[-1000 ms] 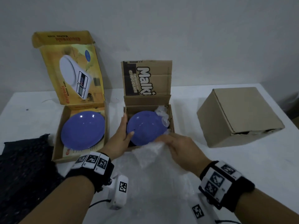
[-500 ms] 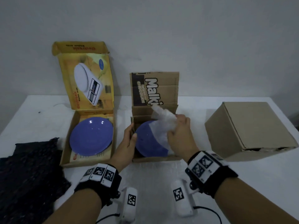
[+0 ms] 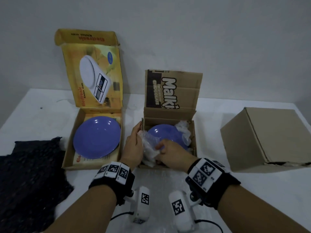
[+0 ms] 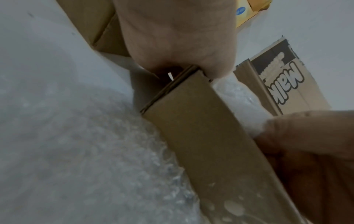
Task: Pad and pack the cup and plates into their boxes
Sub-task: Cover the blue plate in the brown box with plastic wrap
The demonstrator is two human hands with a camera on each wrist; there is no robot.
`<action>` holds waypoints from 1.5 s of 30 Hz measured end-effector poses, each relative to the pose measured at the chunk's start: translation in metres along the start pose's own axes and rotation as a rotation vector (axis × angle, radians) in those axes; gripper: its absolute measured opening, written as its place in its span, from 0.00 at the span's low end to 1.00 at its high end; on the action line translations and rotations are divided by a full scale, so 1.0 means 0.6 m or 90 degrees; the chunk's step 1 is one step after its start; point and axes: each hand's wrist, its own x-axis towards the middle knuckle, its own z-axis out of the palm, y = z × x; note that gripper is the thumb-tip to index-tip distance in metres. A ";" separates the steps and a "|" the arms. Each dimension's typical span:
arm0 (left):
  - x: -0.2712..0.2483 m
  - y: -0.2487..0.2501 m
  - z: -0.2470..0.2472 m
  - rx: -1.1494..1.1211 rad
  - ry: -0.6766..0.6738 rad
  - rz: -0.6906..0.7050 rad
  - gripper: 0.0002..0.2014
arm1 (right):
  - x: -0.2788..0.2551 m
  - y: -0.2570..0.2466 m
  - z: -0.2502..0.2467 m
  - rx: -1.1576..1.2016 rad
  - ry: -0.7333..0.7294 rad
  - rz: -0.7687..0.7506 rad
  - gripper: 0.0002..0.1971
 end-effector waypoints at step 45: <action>0.013 -0.027 0.007 -0.080 -0.023 -0.034 0.26 | 0.030 0.004 0.020 -0.172 0.044 -0.091 0.02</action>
